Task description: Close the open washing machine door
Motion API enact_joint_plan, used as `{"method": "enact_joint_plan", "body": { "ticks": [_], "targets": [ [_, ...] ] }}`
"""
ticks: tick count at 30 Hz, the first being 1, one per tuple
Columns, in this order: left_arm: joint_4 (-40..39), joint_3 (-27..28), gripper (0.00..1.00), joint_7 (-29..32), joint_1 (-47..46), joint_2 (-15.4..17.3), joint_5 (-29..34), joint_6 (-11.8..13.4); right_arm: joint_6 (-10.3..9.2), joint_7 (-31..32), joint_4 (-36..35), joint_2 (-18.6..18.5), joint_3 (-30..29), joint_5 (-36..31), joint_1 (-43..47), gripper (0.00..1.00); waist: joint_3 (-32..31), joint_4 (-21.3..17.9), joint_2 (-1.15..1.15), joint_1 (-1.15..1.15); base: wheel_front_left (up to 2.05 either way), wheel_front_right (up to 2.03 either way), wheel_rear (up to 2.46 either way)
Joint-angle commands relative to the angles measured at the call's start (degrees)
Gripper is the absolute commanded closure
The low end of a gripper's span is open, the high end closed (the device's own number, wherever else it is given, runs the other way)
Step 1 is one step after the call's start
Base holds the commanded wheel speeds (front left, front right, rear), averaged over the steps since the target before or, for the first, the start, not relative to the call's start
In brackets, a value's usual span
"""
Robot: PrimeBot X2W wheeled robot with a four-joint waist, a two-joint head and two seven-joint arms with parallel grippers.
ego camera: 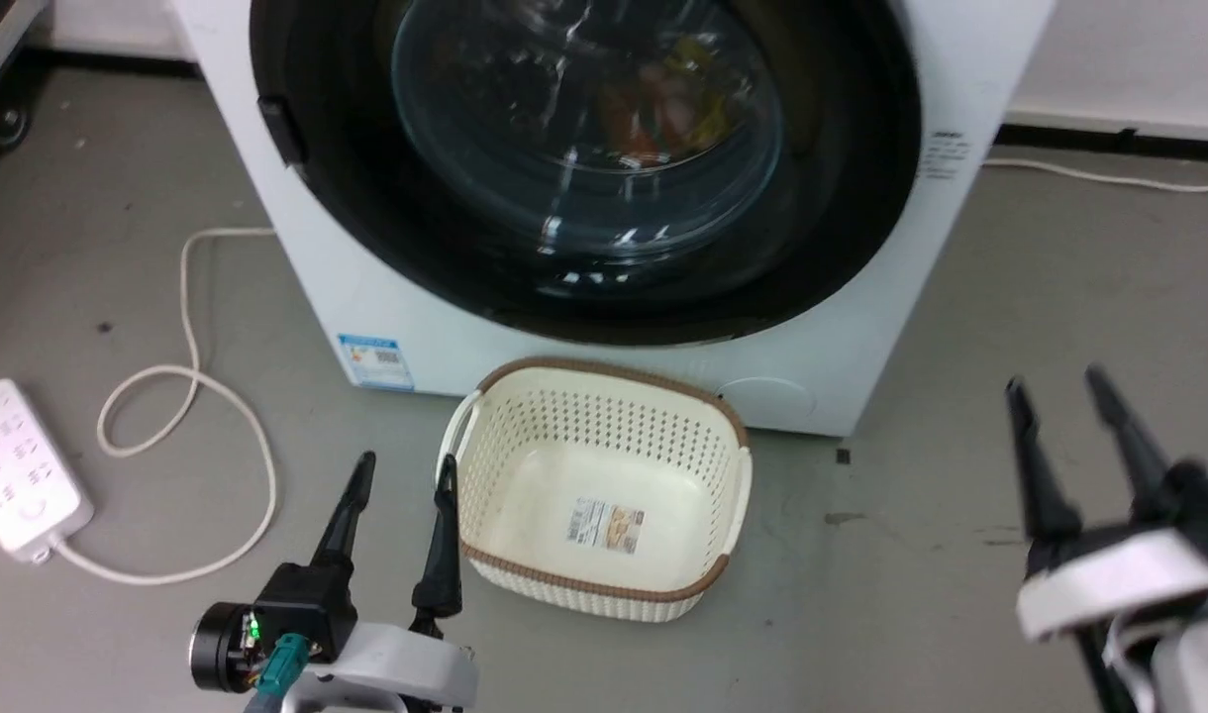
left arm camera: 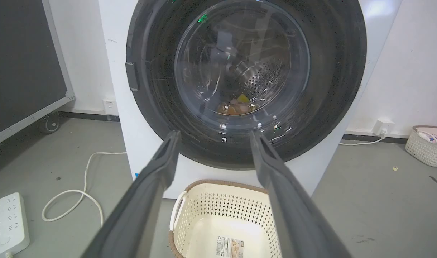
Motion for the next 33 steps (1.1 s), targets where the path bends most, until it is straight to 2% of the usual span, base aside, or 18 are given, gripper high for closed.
{"method": "enact_joint_plan", "body": {
  "ticks": [1,4,9,19,20,33],
  "targets": [
    [0.74,0.14,0.0,-0.25,0.87,0.05,0.16,-0.5,-0.04,-0.25,-1.72,1.89,-1.15,-1.81,2.72,0.0,-1.26,-1.16,0.0,0.01,0.0,0.0,0.0],
    [2.14,0.53,0.0,-0.25,1.22,0.05,-0.3,-0.89,-0.04,-0.25,-4.79,5.69,-2.81,-5.75,7.61,0.0,-1.93,-1.67,0.0,0.01,0.0,0.0,0.0],
    [4.21,0.37,0.0,-0.25,1.64,0.05,-0.28,-1.12,-0.04,-0.25,-7.45,8.99,-4.28,-10.01,12.98,0.0,-2.67,-2.1,0.0,0.01,0.0,0.0,0.0],
    [6.34,0.11,0.0,-0.25,1.88,0.13,-0.04,-1.63,-0.04,-0.26,-9.22,10.66,-5.66,-11.79,15.05,0.0,-3.3,-2.53,0.0,0.01,0.0,0.0,0.0],
    [6.29,0.12,1.0,0.08,1.16,0.0,0.0,-1.44,0.0,0.03,-8.84,10.3,-5.59,-11.38,14.22,1.0,-3.29,-2.55,0.0,0.01,0.0,0.0,0.0],
    [5.18,0.78,1.0,1.58,1.36,-0.02,0.77,-1.3,0.0,1.5,-9.15,10.35,-5.13,-11.62,14.0,1.0,-3.5,-2.63,0.0,0.02,0.0,0.0,0.0]
  ]
}}
